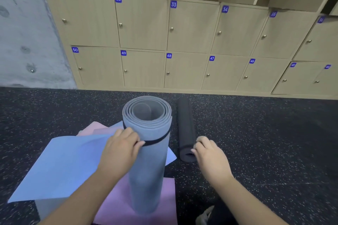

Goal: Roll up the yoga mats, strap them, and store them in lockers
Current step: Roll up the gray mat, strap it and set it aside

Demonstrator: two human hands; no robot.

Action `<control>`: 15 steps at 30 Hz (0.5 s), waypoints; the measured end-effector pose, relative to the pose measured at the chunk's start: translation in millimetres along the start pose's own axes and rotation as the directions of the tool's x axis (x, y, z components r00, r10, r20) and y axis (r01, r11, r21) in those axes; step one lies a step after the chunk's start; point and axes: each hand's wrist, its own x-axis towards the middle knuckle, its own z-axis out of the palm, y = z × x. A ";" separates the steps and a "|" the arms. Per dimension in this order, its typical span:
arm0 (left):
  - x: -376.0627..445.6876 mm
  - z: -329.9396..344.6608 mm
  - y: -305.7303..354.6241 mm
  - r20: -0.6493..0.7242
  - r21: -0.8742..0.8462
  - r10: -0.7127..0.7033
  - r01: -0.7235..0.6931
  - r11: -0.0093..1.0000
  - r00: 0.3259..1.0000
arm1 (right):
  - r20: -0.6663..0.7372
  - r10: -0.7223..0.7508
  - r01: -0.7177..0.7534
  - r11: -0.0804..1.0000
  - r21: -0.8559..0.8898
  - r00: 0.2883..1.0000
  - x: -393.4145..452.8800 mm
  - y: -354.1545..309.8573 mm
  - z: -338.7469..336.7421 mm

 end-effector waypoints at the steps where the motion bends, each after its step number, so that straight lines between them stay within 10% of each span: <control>1: 1.0 0.0 -3.5 0.019 -0.015 0.012 -0.012 1.000 1.000 | -0.002 -0.045 0.045 0.997 0.063 0.999 1.7 -4.4 -2.9; 15: -1.0 3.8 18.1 0.212 -0.335 0.024 0.050 0.941 0.977 | -0.072 -0.147 0.156 0.979 0.128 0.986 34.2 -86.0 -3.6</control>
